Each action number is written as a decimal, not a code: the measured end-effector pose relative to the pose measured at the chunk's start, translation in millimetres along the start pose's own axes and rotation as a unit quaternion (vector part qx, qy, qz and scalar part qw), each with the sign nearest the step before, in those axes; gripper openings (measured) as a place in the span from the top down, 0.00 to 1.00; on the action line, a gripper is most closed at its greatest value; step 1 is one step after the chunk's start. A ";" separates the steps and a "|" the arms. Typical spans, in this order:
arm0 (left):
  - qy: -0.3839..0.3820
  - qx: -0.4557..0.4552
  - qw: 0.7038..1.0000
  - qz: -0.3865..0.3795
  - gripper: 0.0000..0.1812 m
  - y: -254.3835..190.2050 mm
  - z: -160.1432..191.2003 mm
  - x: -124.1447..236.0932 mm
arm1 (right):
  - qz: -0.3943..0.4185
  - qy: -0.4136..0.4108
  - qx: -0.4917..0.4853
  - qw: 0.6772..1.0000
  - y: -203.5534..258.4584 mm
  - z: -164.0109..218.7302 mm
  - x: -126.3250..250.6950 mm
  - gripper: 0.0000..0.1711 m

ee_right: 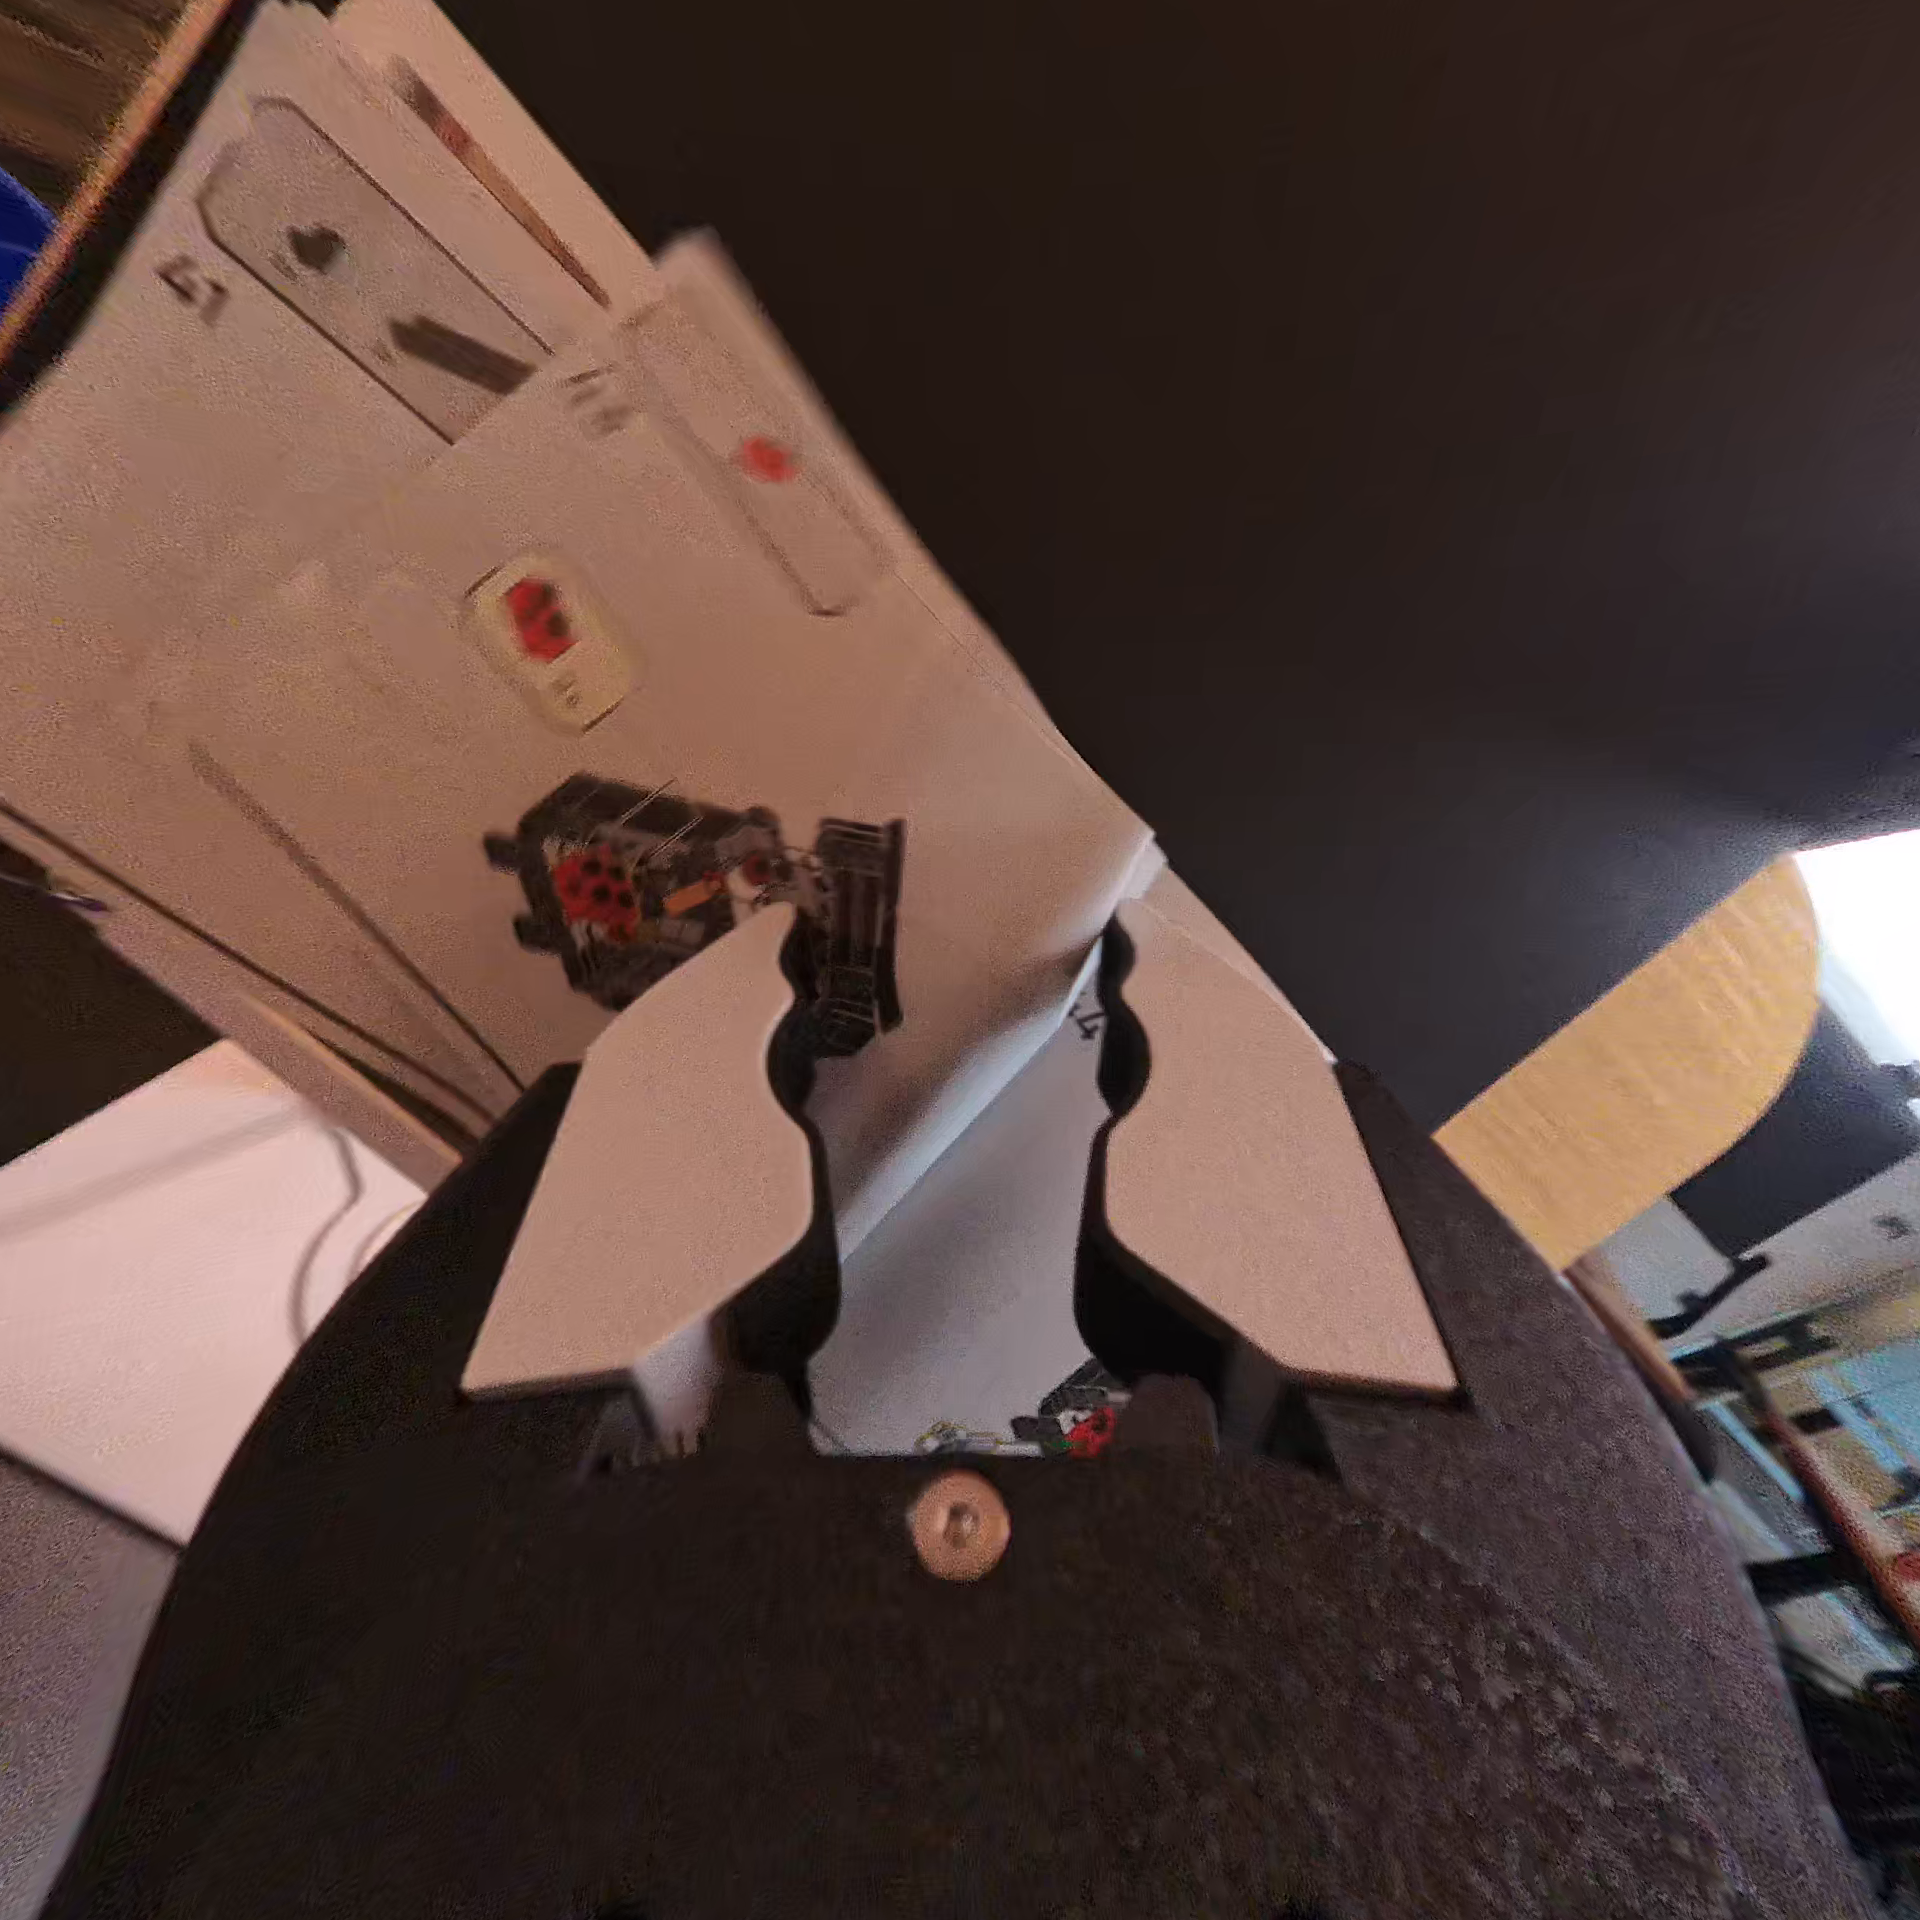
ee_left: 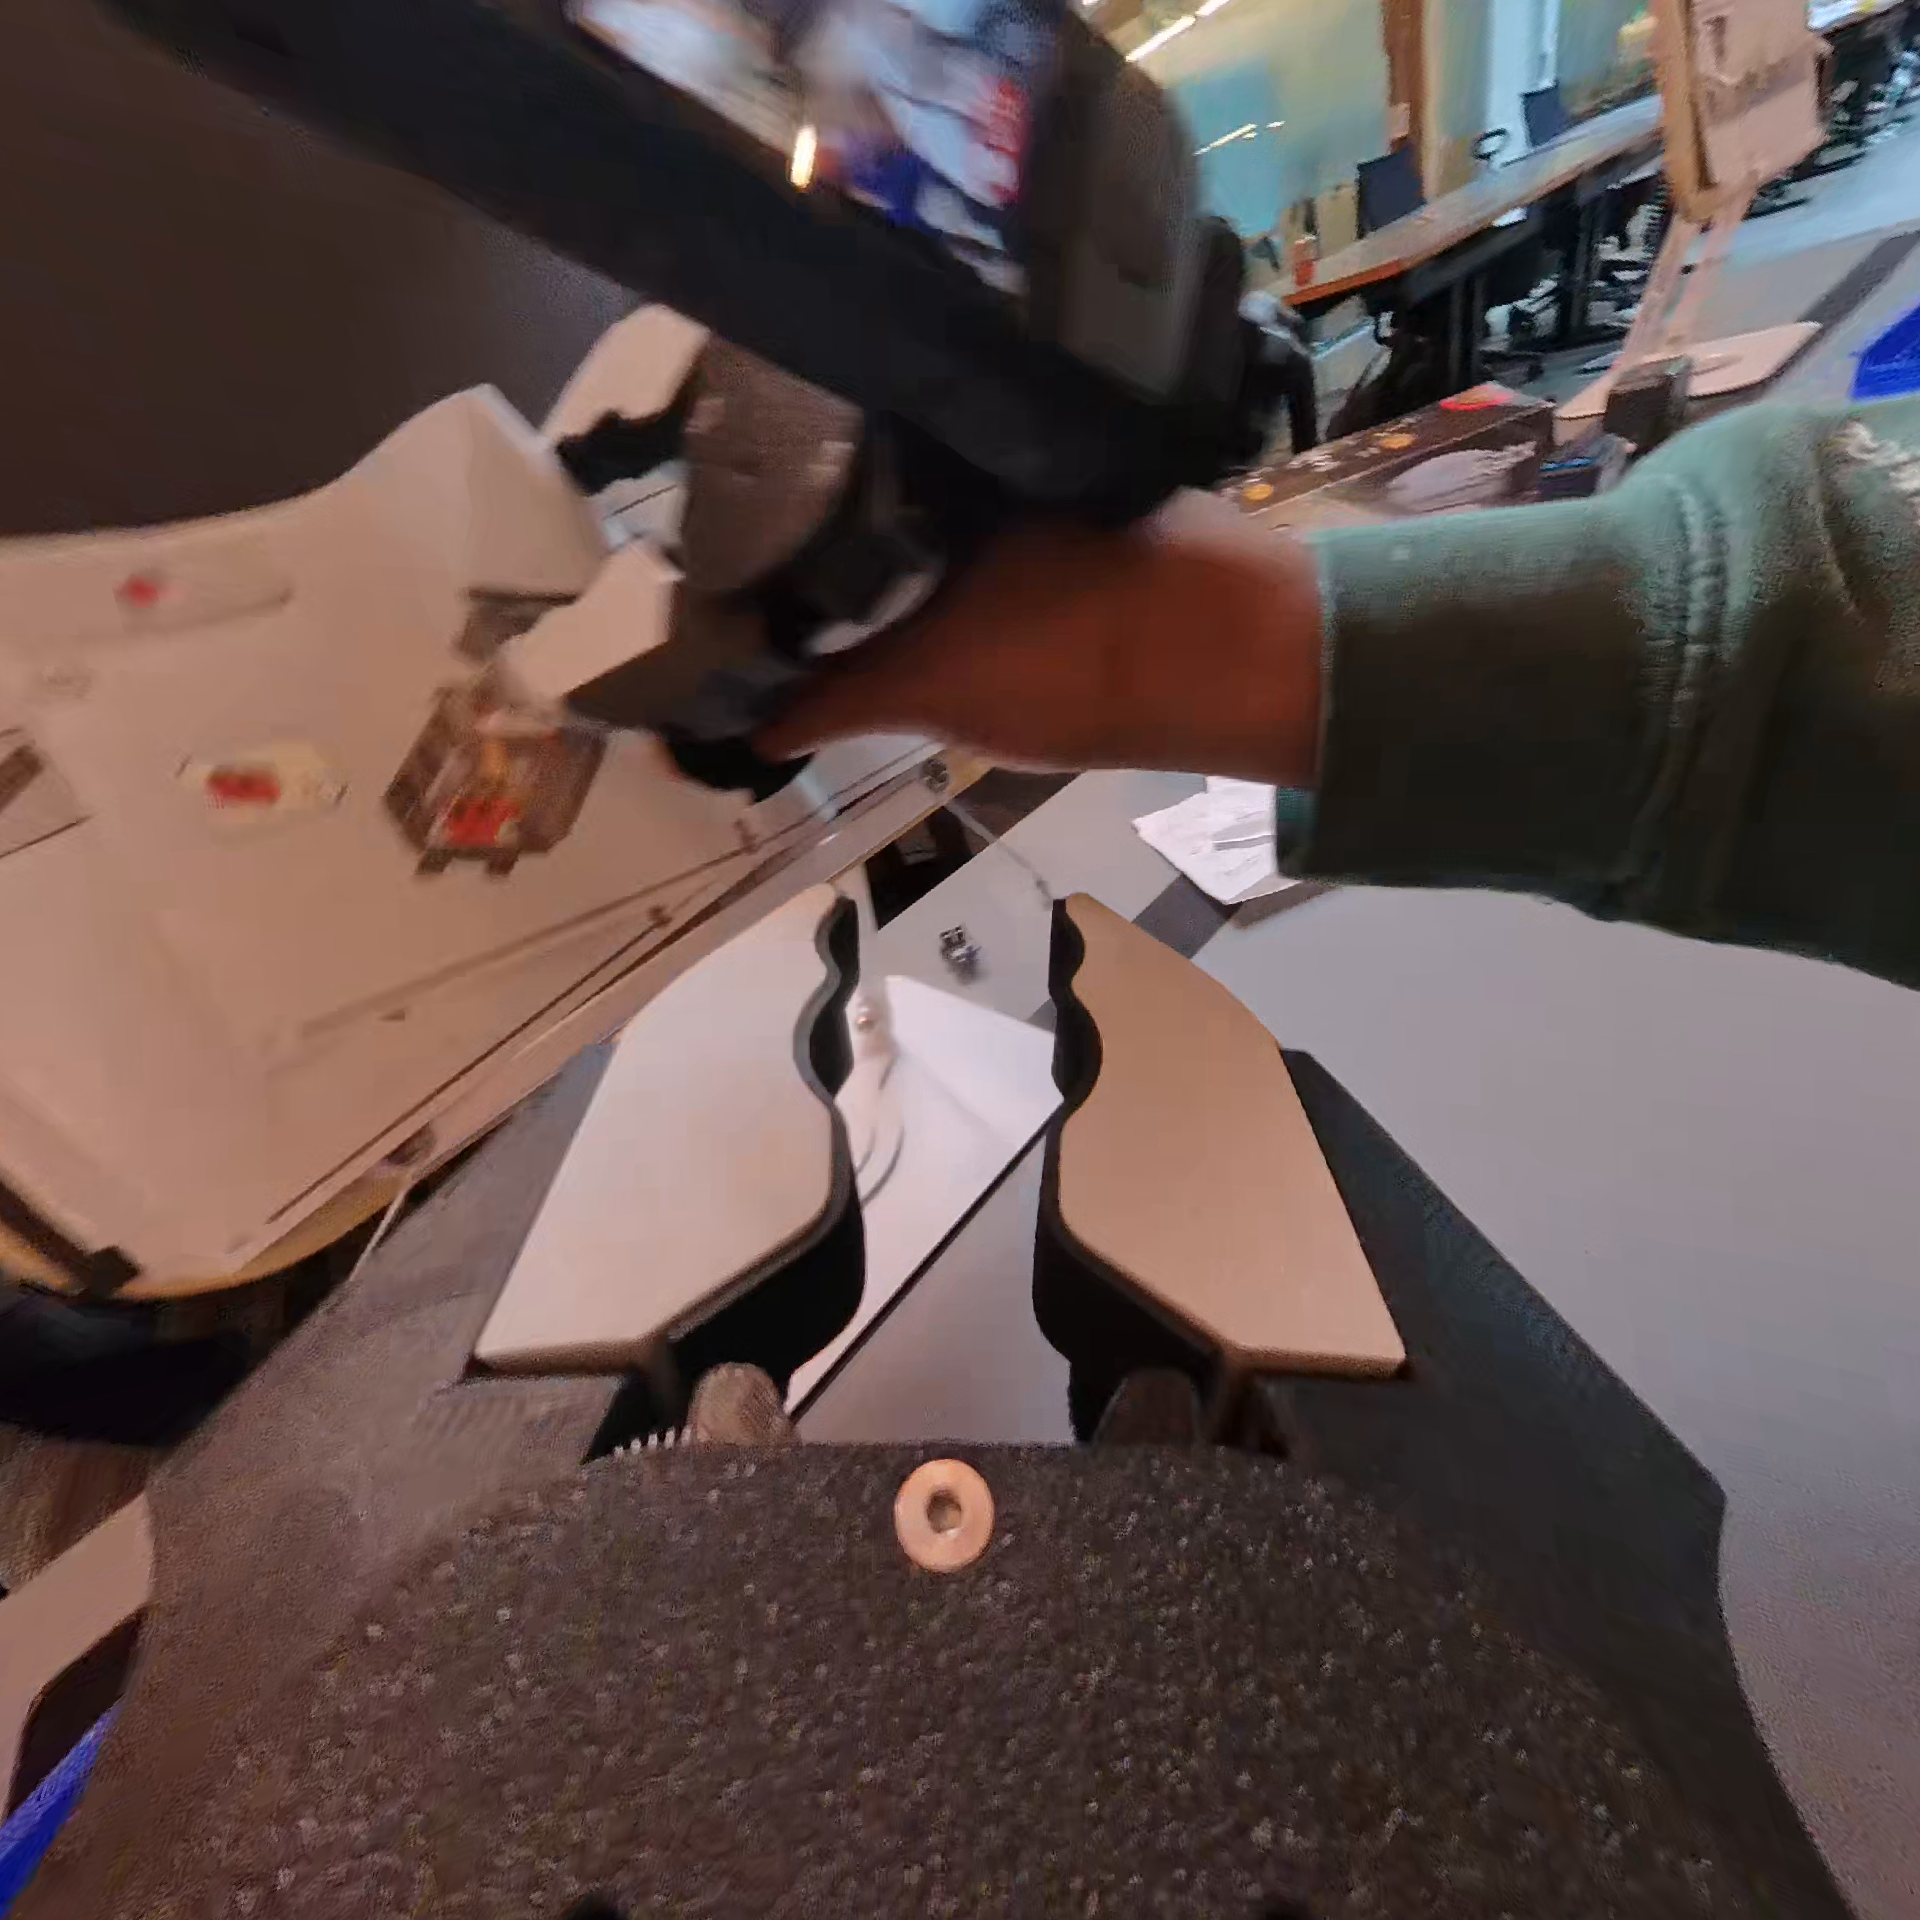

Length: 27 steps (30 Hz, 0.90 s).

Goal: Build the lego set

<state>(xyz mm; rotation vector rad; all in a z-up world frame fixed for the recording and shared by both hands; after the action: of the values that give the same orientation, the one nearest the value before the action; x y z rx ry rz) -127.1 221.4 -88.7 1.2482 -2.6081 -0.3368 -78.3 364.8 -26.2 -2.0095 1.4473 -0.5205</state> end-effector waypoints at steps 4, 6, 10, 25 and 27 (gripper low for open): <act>-0.006 0.038 0.998 -0.048 0.80 34.3 7.9 20.0 | -0.044 -0.054 -0.054 0.996 -12.8 6.9 7.1 0.85; -0.009 0.065 0.995 -0.069 0.79 54.3 11.4 24.4 | -0.112 -0.090 -0.119 0.982 -24.1 13.1 8.9 0.89; -0.010 0.128 0.989 -0.078 0.72 90.9 17.6 19.8 | -0.286 -0.129 -0.323 0.893 -49.2 31.8 2.4 0.97; -0.056 0.075 0.995 0.047 0.83 77.2 -36.1 -78.3 | -0.346 -0.065 -0.464 0.813 -58.9 76.8 -10.0 0.98; -0.057 0.047 0.996 0.054 0.84 68.0 -38.9 -85.6 | -0.312 -0.053 -0.461 0.829 -69.1 85.1 -3.1 0.95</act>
<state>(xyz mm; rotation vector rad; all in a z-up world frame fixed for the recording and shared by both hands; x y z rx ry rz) -112.8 326.0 -40.5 1.1403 -2.8052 -0.2768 22.9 403.7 -42.9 -3.2544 0.9979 0.1199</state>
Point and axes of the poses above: each gripper's, where its closed fingertips meet, x back along the fingers, z out of its underside, y = z × x across the jaws, the point moved 8 cm from there along x, back along the fingers, and after that the axes turned 7 degrees about z, right-handed, at the moved point
